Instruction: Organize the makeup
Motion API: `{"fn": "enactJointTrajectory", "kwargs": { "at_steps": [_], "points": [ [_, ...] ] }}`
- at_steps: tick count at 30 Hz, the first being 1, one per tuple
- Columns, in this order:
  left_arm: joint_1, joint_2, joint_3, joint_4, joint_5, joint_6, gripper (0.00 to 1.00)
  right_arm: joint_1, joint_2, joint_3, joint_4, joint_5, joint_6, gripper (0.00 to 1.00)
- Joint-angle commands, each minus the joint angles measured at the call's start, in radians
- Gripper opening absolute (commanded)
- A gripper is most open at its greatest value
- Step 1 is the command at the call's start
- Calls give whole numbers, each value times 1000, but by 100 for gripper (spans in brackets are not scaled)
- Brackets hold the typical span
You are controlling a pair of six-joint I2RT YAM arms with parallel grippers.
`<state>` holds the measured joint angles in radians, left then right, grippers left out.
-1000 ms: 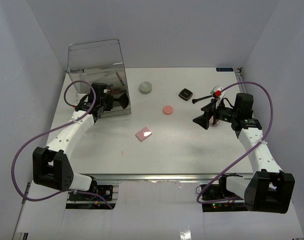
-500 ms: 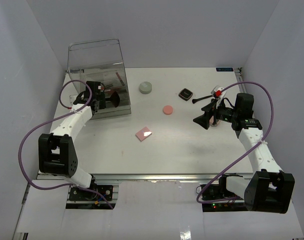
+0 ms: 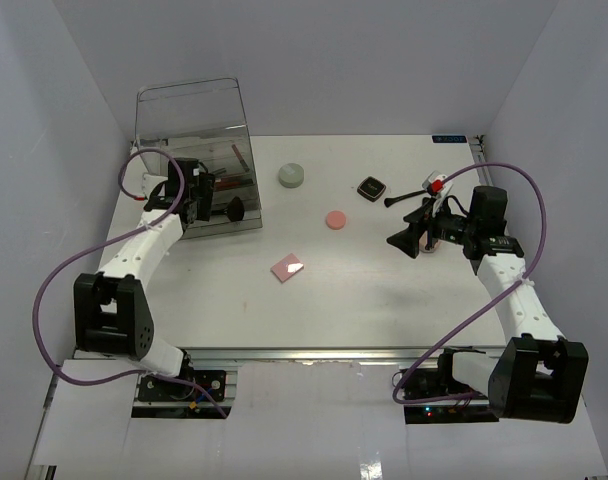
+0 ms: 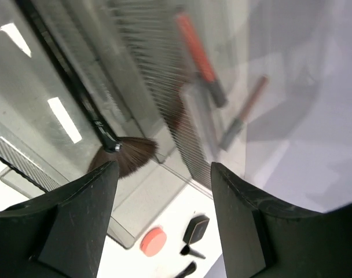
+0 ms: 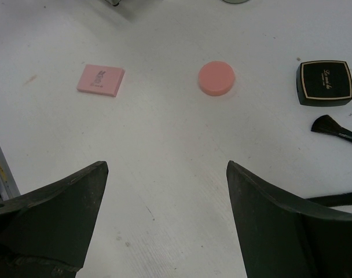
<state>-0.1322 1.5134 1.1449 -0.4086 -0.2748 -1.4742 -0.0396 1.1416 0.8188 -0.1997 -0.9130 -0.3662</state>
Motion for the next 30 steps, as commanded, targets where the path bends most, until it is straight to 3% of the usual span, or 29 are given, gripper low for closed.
{"fn": "enactJointTrajectory", "kwargs": {
  "at_steps": [1,4,7,11,16,19,30],
  "points": [
    [2,-184,-32,188,72,378,81,-6,24,6,23,64,31,90],
    [6,-351,-174,394,266,699,88,-6,47,7,40,180,80,91],
    [9,-531,-301,499,444,873,98,-6,89,15,62,399,207,93],
    [12,-679,-424,476,569,1015,98,1,183,88,45,777,377,98],
    [11,-778,-514,425,592,1150,98,7,366,196,-6,977,444,96],
    [11,-814,-567,428,585,1181,98,7,459,277,-23,998,446,97],
    [11,-854,-580,417,622,1158,98,38,746,575,-161,986,467,76]
  ]
}}
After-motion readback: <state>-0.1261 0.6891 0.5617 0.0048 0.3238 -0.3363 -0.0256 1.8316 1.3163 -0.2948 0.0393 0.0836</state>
